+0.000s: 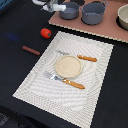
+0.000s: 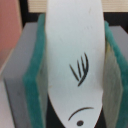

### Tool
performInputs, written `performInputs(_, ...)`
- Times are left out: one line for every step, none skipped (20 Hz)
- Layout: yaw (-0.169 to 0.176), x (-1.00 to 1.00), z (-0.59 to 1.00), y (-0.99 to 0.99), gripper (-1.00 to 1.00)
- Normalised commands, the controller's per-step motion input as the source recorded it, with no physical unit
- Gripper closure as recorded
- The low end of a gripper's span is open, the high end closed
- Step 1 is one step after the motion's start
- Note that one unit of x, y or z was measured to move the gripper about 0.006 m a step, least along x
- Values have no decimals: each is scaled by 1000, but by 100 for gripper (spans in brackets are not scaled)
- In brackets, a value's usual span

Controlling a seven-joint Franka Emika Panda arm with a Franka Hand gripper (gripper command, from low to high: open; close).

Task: Place the fish, sausage, and tomato into the frying pan.

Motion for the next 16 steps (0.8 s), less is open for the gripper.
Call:
performInputs(5,274,69,997,100)
performInputs(4,280,57,994,100)
performInputs(0,297,49,986,100)
performInputs(0,317,14,971,100)
performInputs(0,331,0,960,100)
performInputs(0,346,0,949,100)
performInputs(0,349,0,943,100)
performInputs(0,349,0,937,100)
performInputs(0,371,0,931,100)
performInputs(0,389,0,920,100)
performInputs(0,406,0,914,100)
performInputs(0,409,0,917,100)
performInputs(0,397,0,917,100)
performInputs(0,391,0,920,100)
performInputs(0,394,0,917,100)
performInputs(0,374,-29,894,100)
